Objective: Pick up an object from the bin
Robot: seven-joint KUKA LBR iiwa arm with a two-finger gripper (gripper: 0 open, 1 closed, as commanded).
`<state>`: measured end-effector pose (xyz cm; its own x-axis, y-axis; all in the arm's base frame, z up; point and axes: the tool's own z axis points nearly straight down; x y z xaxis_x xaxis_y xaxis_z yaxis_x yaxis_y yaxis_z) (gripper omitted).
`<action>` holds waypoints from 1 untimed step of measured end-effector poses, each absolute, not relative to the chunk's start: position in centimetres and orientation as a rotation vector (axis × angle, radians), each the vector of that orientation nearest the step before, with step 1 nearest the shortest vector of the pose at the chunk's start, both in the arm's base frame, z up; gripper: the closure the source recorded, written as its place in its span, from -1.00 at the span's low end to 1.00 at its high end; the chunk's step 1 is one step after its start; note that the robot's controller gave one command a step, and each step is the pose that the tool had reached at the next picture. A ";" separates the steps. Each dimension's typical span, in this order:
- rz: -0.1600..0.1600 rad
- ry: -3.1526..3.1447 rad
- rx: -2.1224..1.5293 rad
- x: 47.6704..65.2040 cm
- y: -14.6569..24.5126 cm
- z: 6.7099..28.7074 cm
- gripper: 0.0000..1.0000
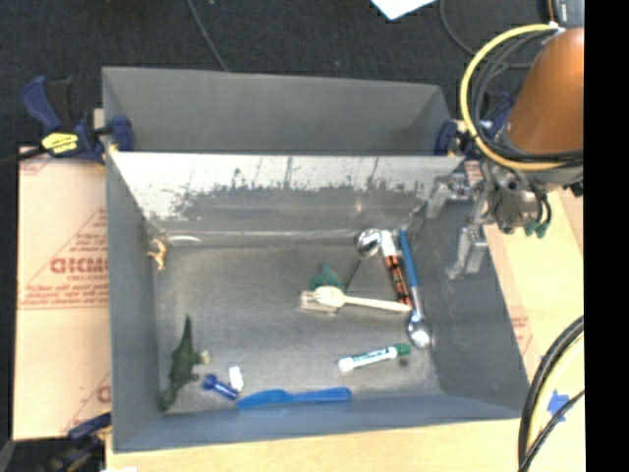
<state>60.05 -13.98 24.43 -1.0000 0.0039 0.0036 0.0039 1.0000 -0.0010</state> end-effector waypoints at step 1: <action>0.004 -3.146 0.001 60.2 -13.9 24.9 -1.00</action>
Offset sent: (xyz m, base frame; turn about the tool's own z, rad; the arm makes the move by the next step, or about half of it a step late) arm -0.0289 0.0799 -0.1743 -0.0767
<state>60.20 -13.91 24.93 -1.0000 -0.0008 -0.0048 -0.0008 1.0000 -0.0026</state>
